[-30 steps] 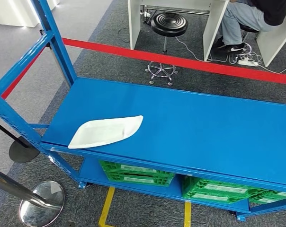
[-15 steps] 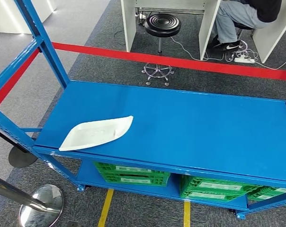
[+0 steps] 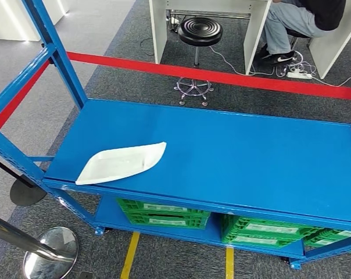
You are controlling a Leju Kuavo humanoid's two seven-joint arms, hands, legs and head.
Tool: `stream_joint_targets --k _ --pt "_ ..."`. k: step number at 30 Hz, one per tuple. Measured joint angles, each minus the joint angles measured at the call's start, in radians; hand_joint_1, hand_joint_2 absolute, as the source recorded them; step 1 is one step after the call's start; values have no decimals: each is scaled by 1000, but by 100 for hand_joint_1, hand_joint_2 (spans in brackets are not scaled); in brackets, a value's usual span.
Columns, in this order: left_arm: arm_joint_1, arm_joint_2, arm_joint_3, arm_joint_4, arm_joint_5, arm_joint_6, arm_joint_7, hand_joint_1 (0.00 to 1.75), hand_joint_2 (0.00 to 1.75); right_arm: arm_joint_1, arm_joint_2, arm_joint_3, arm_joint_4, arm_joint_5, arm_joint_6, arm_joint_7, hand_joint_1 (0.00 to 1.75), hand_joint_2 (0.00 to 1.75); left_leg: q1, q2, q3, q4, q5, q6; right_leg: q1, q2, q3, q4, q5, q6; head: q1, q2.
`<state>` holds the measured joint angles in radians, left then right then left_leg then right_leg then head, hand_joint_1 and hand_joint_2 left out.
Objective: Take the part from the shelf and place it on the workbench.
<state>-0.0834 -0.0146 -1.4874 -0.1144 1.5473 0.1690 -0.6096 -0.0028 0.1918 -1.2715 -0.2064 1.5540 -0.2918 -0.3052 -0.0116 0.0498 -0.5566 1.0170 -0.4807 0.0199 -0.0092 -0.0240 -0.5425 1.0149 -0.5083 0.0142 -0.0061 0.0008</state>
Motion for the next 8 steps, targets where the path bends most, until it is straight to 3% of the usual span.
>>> stream_joint_targets --k 5,8 --pt "1 2 0 0 0 -1 0 0 0 -1 0 0 0 1 0 0 0 0 -4 -1 -2 0 1 19 -3 -2 4 -8 8 15 -1 0" --pt "0 0 0 0 0 -3 0 0 0 -1 0 0 0 3 -2 0 0 0 4 0 9 -32 21 28 0 6 -5 7 -13 22 1 0"
